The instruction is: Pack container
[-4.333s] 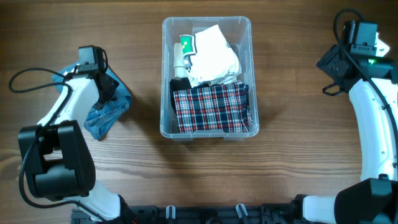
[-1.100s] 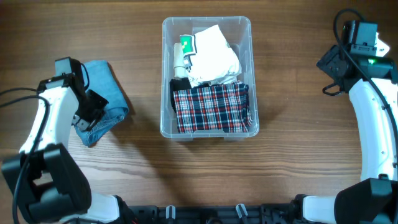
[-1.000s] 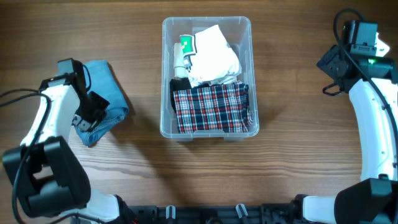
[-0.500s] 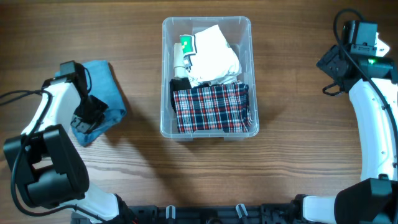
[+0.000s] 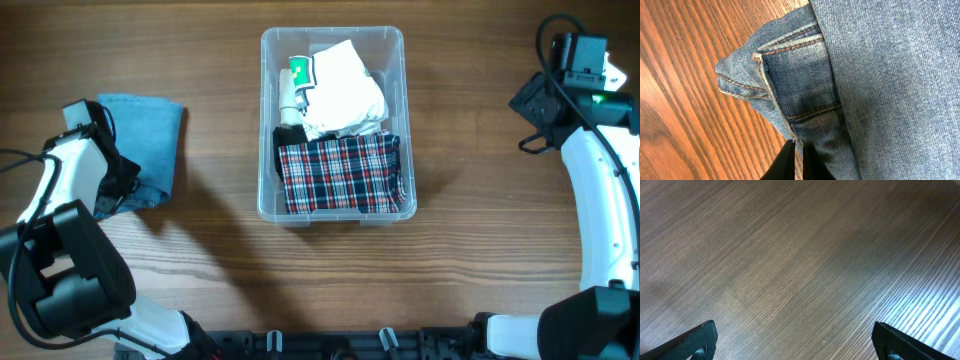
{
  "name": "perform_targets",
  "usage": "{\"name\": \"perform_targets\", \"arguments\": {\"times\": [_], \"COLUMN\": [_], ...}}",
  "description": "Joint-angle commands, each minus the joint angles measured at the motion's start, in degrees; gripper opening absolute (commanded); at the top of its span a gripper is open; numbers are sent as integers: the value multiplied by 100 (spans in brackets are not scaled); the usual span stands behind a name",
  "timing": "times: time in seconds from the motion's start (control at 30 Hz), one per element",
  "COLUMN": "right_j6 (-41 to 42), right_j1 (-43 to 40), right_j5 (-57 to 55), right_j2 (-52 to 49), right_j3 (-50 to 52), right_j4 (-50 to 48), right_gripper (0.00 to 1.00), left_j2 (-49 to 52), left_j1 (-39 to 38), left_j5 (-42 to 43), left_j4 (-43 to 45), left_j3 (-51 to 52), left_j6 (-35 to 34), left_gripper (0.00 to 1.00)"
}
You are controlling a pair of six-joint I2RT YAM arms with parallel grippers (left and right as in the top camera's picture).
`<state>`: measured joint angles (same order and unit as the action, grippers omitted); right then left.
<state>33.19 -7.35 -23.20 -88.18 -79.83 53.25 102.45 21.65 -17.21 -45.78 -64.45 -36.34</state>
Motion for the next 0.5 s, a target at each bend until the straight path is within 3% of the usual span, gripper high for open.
{"name": "perform_targets", "arguments": {"times": [0.0,0.2,0.23,0.37,0.47], "right_j6": [20,20,22,22,20], "right_j1": [-28,-26,-26,-26,-26], "right_j5": [-74,-74,-74,-74,-76], "right_j2": [-48,-48,-48,-48,-48], "right_j3": [59,59,59,59,59], "right_j4": [-13,-13,-13,-13,-15], "right_gripper": [100,100,100,100,100], "left_j2": [17,-505,-684,-1366,-1770], "left_j1": [-13,-66,-79,-92,-103], "left_j5": [-149,136,295,868,1342], "left_j4": [-50,-186,-181,-157,-57], "left_j3": [-11,-13,-13,-13,-13], "left_j6": [354,389,426,433,745], "left_gripper": [12,15,18,48,58]}}
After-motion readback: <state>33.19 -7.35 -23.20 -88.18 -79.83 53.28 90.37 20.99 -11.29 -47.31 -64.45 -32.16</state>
